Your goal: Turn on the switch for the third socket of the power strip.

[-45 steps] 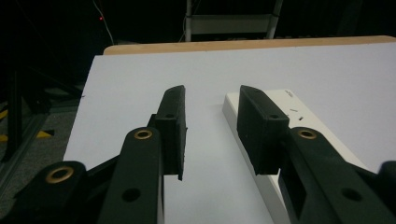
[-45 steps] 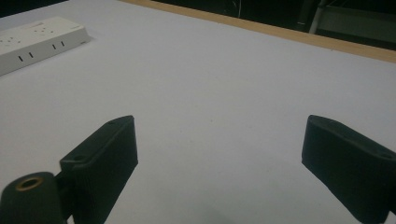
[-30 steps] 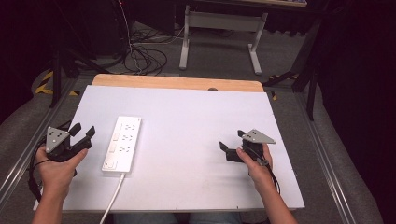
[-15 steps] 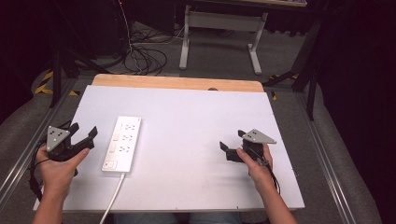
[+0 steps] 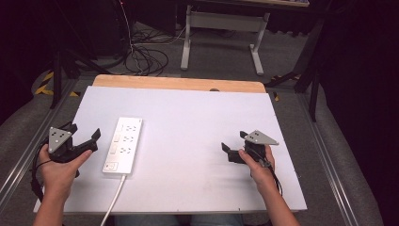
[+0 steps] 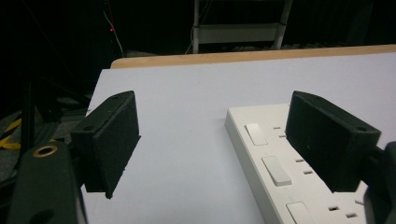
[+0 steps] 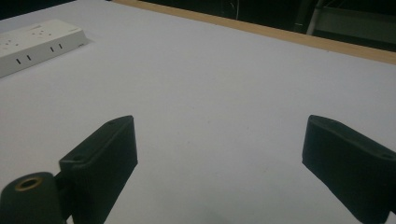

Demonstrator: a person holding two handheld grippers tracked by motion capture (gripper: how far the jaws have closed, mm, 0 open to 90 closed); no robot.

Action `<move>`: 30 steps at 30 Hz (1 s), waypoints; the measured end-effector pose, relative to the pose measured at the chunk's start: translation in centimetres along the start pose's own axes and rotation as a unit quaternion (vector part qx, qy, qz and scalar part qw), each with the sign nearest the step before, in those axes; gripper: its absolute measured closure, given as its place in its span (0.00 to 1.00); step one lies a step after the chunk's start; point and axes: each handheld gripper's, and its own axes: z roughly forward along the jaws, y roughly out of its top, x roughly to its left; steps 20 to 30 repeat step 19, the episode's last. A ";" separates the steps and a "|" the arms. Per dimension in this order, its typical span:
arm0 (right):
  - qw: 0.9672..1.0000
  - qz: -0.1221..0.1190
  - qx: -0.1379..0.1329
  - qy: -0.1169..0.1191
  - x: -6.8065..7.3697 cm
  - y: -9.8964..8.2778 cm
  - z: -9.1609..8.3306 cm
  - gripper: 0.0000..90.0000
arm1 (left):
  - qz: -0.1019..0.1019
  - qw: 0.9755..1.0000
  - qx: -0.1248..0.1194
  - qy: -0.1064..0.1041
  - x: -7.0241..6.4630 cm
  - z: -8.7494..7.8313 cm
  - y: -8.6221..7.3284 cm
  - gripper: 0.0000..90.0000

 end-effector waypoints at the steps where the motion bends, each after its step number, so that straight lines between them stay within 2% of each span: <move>1: 1.000 0.000 0.000 0.001 0.0 0.0 0.0 0.12 | 0.001 1.000 0.000 -0.003 0.0 0.0 0.0 0.19; 7: 1.000 0.002 -0.002 0.000 0.0 0.0 0.0 0.10 | 0.005 1.000 0.001 -0.018 -0.1 0.0 -0.1 0.17; 13: 1.000 0.003 -0.001 0.001 0.0 0.0 0.0 0.10 | 0.007 1.000 0.003 -0.022 0.0 0.0 -0.1 0.14; 19: 1.000 0.000 0.000 0.002 -0.1 0.0 0.1 0.10 | 0.009 1.000 0.003 -0.026 0.1 0.0 -0.1 0.07; 30: 1.000 0.000 0.000 0.002 -0.1 0.0 0.1 0.10 | 0.009 1.000 0.003 -0.026 0.1 0.0 -0.1 0.07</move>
